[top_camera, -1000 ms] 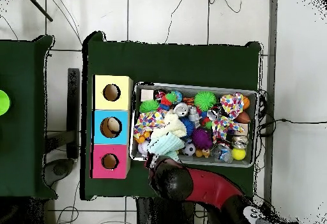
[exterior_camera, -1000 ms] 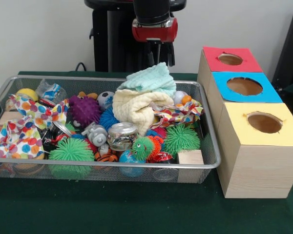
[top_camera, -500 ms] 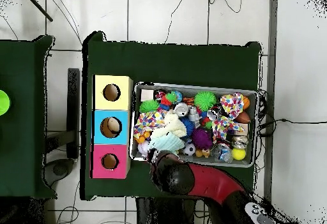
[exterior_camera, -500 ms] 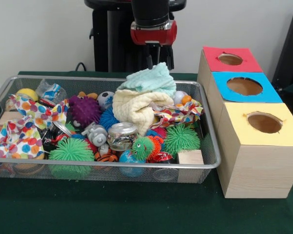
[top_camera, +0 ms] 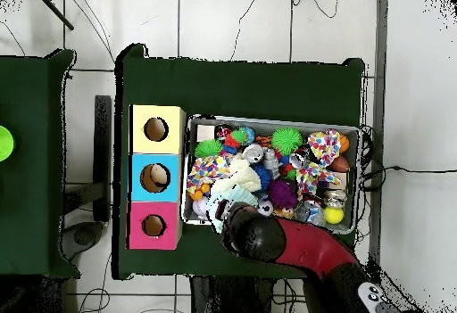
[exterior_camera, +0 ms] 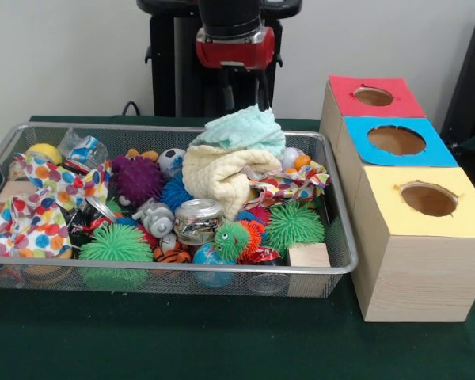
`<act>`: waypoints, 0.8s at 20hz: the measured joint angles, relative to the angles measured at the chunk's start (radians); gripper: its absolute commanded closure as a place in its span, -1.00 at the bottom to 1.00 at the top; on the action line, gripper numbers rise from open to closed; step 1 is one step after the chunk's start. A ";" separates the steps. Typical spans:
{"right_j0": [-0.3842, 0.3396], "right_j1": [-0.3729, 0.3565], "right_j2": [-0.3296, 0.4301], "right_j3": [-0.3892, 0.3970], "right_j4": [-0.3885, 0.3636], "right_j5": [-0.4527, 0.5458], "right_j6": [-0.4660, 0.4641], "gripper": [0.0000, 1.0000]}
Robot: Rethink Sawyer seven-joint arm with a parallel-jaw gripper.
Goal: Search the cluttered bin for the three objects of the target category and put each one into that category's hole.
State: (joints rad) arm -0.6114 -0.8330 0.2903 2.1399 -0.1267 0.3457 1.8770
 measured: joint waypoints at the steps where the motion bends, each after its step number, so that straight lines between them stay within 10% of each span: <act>1: -0.008 0.000 0.001 -0.007 0.000 0.008 0.000 -1.00; 16: 0.014 0.070 -0.062 -0.213 -0.219 0.087 0.000 -1.00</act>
State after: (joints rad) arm -0.5973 -0.7630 0.2283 1.9266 -0.3454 0.4323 1.8770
